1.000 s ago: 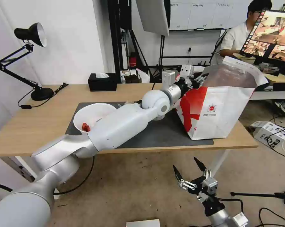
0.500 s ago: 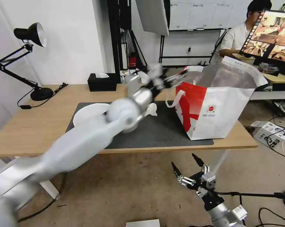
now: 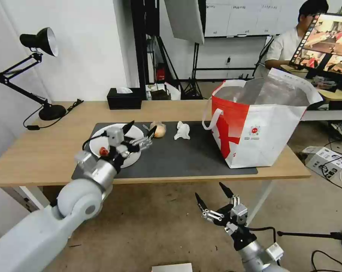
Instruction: Pick up the trash from the table and place it into the takeout bag.
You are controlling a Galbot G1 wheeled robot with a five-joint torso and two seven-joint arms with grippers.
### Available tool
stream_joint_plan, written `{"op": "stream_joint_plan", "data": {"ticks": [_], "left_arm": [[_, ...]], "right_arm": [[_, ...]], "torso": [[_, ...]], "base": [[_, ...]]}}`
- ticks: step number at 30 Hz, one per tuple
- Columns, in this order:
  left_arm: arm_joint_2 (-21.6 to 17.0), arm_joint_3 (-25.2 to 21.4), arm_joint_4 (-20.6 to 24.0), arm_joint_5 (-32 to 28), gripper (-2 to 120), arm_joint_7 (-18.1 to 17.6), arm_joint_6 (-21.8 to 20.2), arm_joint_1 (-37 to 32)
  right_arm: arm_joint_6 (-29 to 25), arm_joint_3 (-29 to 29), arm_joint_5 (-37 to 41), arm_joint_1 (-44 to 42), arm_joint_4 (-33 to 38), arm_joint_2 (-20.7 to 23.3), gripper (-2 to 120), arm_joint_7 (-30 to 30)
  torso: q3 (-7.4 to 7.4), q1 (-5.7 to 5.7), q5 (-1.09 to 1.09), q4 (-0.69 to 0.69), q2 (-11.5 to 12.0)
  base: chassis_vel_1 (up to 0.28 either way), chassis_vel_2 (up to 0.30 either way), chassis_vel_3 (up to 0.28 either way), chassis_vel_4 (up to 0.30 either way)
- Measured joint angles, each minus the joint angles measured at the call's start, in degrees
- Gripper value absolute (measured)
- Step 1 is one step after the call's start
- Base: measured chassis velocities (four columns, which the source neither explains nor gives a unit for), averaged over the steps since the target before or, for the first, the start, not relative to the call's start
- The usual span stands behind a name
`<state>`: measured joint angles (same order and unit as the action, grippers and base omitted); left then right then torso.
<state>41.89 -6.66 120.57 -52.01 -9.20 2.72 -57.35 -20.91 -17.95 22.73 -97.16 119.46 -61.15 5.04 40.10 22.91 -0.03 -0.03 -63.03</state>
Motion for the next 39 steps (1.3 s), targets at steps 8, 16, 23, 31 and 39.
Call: {"op": "stream_joint_plan", "data": {"ticks": [8, 16, 23, 31, 39], "left_arm": [[2.80, -12.56, 1.72, 9.15, 100, 2.20, 2.24, -15.82], [19.02, -26.13, 0.22, 27.61, 100, 1.38, 5.71, -37.41], [25.39, -28.16, -2.81, 35.61, 100, 4.49, 8.09, -44.66], [26.84, -27.77, -5.25, 35.99, 100, 6.47, 10.45, -45.03], [26.34, -27.41, -6.51, 35.45, 100, 7.40, 10.70, -43.24]], "right_arm": [[-0.16, 1.20, -0.17, 1.62, -0.43, -0.06, 100, -0.78], [-0.49, 3.17, -2.46, 3.78, -2.79, 0.50, 100, -4.34], [-0.74, 4.21, -3.03, 4.29, -4.64, -0.29, 100, -5.97], [-0.70, 4.18, -2.77, 4.41, -5.42, -0.26, 100, -6.86], [-0.70, 3.98, -2.82, 4.24, -5.72, -0.34, 100, -6.77]], "torso": [[0.01, 0.00, 0.03, 0.04, 0.00], [0.00, 0.00, 0.03, 0.04, 0.00], [0.01, 0.00, 0.03, 0.03, 0.00], [0.01, 0.01, 0.03, 0.03, 0.00], [0.01, 0.01, 0.03, 0.02, 0.01]], "base": [[0.000, 0.000, 0.000, 0.000], [0.000, 0.000, 0.000, 0.000], [0.000, 0.000, 0.000, 0.000], [0.000, 0.000, 0.000, 0.000], [0.000, 0.000, 0.000, 0.000]]}}
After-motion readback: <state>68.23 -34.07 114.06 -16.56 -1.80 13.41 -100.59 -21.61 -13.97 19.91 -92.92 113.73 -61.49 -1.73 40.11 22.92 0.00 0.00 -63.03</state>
